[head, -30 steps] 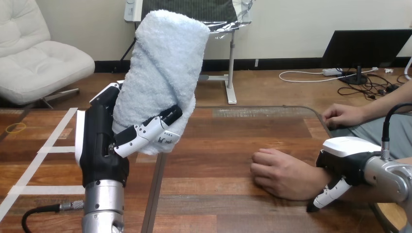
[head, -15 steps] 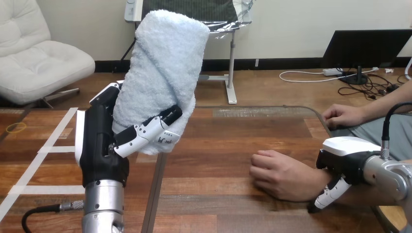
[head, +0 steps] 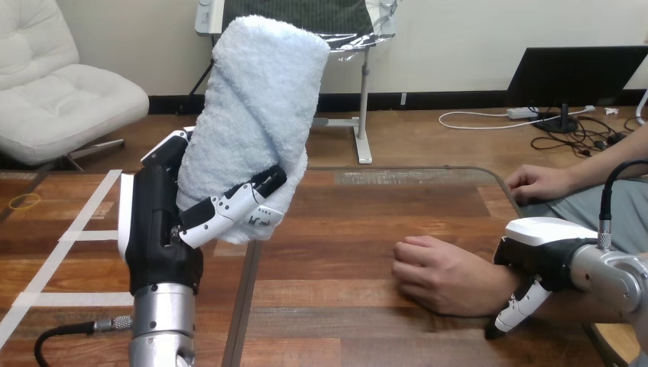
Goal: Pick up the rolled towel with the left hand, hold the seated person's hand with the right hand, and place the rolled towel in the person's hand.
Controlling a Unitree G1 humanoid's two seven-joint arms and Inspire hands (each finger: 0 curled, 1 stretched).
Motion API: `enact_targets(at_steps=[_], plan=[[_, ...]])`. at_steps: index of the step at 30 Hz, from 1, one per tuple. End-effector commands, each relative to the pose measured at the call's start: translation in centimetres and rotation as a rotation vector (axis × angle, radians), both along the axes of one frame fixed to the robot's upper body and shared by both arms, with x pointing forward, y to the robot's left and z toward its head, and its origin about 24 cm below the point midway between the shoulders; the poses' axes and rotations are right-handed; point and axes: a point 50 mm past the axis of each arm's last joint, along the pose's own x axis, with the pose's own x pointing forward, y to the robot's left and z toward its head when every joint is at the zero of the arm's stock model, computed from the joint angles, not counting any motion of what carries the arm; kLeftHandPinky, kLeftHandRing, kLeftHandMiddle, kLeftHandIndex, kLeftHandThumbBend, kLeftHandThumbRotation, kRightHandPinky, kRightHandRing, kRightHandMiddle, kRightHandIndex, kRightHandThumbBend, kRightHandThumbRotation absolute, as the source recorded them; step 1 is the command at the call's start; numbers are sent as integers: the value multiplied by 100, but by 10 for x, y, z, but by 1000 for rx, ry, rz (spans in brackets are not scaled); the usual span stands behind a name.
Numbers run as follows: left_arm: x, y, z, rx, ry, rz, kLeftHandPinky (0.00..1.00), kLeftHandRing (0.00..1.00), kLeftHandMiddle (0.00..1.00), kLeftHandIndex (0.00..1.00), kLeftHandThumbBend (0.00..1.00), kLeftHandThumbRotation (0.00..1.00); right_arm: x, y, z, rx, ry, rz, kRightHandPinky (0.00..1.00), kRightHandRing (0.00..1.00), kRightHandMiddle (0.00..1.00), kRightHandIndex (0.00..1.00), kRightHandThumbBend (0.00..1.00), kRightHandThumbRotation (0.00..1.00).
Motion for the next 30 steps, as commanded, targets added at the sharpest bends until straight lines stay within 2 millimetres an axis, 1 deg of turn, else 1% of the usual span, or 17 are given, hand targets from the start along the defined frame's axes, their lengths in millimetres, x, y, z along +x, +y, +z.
enact_targets(at_steps=[1, 7, 10, 11, 13, 19, 20, 22, 25, 30], plan=[[4, -5, 26, -2, -135, -10, 21, 28, 35, 38, 48, 0, -9, 12, -17, 42, 67, 27, 27, 35, 43, 47, 92, 30], [4, -5, 26, -6, -137, -10, 21, 28, 36, 38, 48, 0, -9, 11, -16, 44, 68, 17, 25, 33, 40, 44, 92, 27], [4, -5, 26, -7, -138, -10, 21, 28, 36, 38, 48, 0, -9, 10, -15, 42, 71, 9, 24, 33, 40, 44, 91, 24], [4, -5, 26, -6, -139, -10, 21, 28, 36, 38, 48, 0, -9, 9, -14, 43, 72, 7, 23, 31, 39, 43, 91, 21], [5, -5, 26, -4, -140, -9, 21, 28, 36, 38, 48, 0, -9, 8, -14, 42, 73, 4, 22, 30, 38, 42, 91, 19], [5, -4, 27, 3, -143, -9, 21, 28, 36, 38, 48, 0, -8, 6, -11, 43, 73, -4, 23, 31, 39, 41, 90, 13], [5, -4, 27, 5, -143, -9, 21, 28, 36, 38, 48, 0, -8, 5, -11, 46, 72, -6, 21, 29, 36, 38, 90, 11], [5, -4, 27, 5, -143, -10, 21, 28, 36, 38, 48, 0, -7, 4, -10, 54, 69, -9, 19, 27, 34, 37, 91, 9], [6, -4, 27, 2, -142, -12, 21, 28, 36, 38, 48, 0, -6, 2, -8, 62, 69, -14, 19, 26, 33, 34, 91, 5], [6, -4, 27, 0, -141, -13, 21, 28, 36, 38, 48, 0, -5, 0, -5, 65, 70, -21, 18, 25, 32, 31, 90, 1]])
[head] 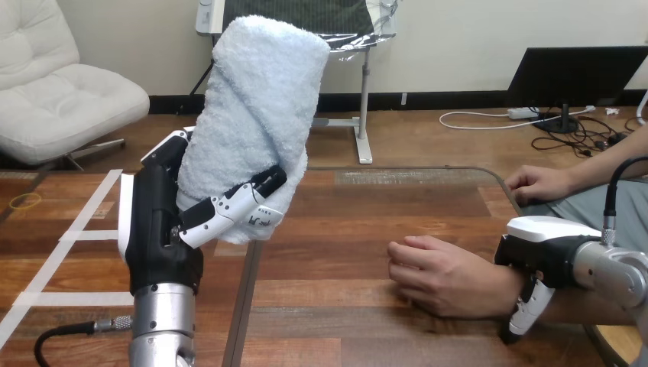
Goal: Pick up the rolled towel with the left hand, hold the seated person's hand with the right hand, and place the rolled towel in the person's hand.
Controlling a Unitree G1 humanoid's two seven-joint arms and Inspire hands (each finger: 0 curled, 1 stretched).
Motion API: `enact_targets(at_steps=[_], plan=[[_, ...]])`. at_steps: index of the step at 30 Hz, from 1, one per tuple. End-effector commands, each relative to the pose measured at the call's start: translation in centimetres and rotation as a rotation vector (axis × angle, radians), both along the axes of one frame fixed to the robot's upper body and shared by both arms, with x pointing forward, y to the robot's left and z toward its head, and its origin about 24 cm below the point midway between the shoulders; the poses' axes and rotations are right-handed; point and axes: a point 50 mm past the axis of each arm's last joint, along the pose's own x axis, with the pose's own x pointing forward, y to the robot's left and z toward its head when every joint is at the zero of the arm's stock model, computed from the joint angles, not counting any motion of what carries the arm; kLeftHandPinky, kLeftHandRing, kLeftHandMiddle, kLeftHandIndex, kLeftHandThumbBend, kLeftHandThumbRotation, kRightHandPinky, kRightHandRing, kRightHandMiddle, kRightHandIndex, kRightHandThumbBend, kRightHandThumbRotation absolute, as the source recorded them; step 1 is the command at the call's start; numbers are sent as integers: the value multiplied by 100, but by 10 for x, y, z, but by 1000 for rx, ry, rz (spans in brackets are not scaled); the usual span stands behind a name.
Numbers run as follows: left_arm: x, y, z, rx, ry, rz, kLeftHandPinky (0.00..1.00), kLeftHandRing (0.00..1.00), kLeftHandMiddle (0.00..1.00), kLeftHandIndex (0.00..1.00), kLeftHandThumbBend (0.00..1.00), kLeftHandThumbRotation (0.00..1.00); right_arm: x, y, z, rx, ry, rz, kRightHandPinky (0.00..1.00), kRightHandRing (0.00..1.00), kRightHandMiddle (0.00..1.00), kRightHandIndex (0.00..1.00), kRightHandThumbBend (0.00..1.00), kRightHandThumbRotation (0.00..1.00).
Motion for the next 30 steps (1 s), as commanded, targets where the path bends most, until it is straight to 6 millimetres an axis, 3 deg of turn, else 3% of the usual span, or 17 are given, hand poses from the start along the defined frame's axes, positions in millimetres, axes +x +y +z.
enact_targets(at_steps=[1, 14, 20, 30], plan=[[7, -4, 27, 2, -140, -13, 21, 28, 36, 38, 48, 0, -4, 1, -9, 33, 51, -3, 17, 25, 32, 31, 90, 1], [10, -4, 28, -5, -138, -13, 21, 28, 36, 38, 48, 0, 3, -5, 9, 44, 25, -16, 22, 32, 40, 32, 89, 0], [11, -5, 28, 3, -140, -15, 21, 28, 36, 38, 49, 0, 7, -7, 19, 43, 8, -23, 21, 30, 38, 30, 87, 0], [14, -6, 29, 2, -137, -20, 21, 28, 36, 38, 50, 0, 12, -10, 34, 47, -18, -40, 27, 38, 47, 35, 83, 0]])
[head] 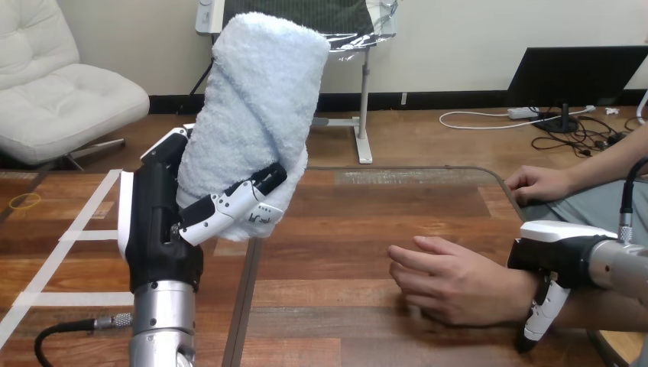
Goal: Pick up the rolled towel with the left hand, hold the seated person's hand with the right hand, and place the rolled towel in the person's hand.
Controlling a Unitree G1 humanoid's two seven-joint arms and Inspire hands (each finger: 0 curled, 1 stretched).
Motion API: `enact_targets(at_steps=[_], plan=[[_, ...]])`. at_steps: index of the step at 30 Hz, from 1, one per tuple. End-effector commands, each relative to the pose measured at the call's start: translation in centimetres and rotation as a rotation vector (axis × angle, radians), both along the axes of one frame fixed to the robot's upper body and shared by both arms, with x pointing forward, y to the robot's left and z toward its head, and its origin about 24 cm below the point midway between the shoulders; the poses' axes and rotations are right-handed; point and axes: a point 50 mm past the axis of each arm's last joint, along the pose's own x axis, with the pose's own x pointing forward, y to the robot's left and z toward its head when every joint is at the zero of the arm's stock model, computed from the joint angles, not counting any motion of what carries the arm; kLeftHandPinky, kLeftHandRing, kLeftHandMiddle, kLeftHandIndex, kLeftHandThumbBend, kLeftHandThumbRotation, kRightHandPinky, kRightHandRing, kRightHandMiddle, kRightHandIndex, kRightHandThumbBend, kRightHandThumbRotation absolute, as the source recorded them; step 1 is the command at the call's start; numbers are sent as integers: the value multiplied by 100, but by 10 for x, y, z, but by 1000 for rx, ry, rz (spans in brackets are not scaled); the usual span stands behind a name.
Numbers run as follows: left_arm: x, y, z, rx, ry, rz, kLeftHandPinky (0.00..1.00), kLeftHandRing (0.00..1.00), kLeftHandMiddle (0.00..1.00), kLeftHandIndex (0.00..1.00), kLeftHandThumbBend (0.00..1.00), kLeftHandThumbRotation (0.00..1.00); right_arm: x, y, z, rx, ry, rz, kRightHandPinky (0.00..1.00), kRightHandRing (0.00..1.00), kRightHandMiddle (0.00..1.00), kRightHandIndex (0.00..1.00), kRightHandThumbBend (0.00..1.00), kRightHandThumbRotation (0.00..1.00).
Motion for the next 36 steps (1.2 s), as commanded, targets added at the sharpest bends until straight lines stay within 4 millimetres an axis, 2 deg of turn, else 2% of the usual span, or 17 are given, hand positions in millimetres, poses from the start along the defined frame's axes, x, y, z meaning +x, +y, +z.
enact_targets(at_steps=[1, 14, 26, 36], plan=[[13, -6, 27, 2, -130, -19, 21, 28, 36, 38, 50, 0, 13, 2, 27, 27, -79, -7, 27, 38, 47, 35, 83, 0], [17, -6, 29, 19, -136, -22, 21, 29, 36, 38, 51, 0, 18, 1, 47, 53, -163, -13, 15, 22, 30, 32, 83, 0], [22, -5, 29, 36, -131, -23, 22, 29, 36, 38, 51, 0, 20, 0, 64, 80, -253, 6, 18, 25, 33, 35, 84, 1], [30, -3, 28, 66, -131, -20, 22, 30, 37, 38, 52, 0, 22, 0, 76, 93, -301, 8, 19, 25, 32, 35, 85, 6]])
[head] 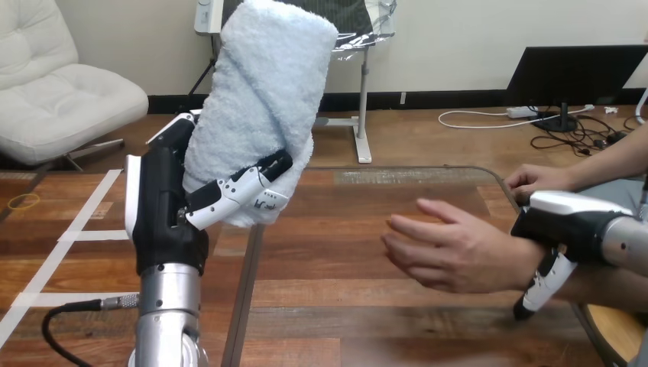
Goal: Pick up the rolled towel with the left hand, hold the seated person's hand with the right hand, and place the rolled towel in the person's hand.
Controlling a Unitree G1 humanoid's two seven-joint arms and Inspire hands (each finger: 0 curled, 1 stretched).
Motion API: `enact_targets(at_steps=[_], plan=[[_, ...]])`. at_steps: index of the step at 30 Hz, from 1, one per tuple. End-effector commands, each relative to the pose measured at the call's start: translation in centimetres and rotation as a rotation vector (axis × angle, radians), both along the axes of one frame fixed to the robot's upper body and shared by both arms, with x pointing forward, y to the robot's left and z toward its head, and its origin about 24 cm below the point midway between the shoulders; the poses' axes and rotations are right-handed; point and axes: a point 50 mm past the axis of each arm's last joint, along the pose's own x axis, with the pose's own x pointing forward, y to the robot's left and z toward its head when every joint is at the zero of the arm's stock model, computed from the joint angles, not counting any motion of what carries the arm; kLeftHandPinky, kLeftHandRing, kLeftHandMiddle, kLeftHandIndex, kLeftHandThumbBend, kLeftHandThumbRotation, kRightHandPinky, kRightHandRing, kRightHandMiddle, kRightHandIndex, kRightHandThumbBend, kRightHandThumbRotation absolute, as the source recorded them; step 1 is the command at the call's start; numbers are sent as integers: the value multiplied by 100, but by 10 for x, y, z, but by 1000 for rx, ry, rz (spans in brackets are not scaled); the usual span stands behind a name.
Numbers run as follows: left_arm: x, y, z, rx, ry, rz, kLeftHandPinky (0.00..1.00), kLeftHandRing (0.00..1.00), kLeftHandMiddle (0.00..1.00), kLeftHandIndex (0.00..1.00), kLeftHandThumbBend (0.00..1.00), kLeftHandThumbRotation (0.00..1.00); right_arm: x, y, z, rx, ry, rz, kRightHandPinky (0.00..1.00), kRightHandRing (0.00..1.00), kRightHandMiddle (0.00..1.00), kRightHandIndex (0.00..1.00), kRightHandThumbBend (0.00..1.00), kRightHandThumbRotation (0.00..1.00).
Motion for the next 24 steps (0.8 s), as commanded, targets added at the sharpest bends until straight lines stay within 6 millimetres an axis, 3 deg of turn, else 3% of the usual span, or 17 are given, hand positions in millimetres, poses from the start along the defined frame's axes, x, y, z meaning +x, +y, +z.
enact_targets(at_steps=[1, 24], plan=[[15, -1, 24, 39, -123, -6, 22, 30, 37, 38, 52, 0, 17, 4, 48, 11, -183, 21, 19, 25, 32, 34, 85, 6], [37, 3, 13, 104, -99, -37, 23, 30, 37, 38, 56, 0, 18, 10, 64, 52, -251, 41, 20, 25, 33, 34, 87, 9]])
